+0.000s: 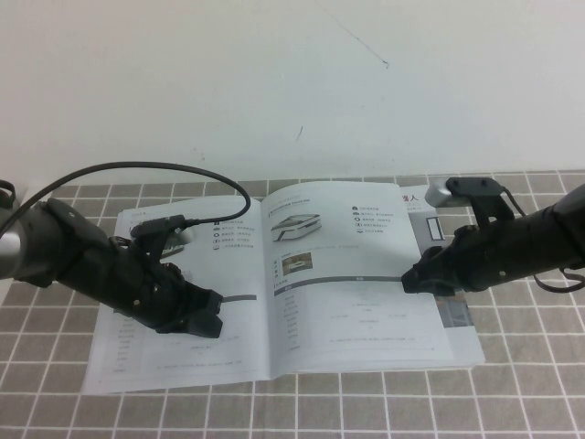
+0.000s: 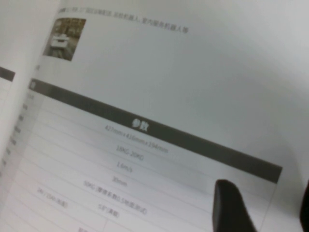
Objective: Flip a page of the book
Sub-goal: Open the closed book
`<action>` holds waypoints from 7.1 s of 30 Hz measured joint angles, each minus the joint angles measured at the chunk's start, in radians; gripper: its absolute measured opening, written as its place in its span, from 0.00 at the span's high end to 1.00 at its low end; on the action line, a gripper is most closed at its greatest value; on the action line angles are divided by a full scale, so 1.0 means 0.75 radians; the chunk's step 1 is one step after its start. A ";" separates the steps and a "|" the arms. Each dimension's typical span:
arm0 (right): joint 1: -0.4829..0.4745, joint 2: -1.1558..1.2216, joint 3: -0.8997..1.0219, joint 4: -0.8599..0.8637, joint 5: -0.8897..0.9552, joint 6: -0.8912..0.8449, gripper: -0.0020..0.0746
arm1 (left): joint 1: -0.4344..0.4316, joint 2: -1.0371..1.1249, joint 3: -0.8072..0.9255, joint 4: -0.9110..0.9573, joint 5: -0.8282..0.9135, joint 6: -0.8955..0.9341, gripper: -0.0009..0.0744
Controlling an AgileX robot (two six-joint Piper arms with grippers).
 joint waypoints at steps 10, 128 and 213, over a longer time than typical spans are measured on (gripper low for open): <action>0.000 0.025 -0.006 -0.003 0.009 0.000 0.56 | 0.000 0.000 0.000 0.000 0.000 0.000 0.99; -0.014 0.014 -0.014 -0.053 0.046 -0.063 0.56 | 0.000 0.000 -0.001 0.020 0.000 0.000 0.99; -0.017 0.038 -0.027 -0.004 -0.002 -0.048 0.56 | 0.000 0.000 -0.001 0.030 0.000 0.000 0.99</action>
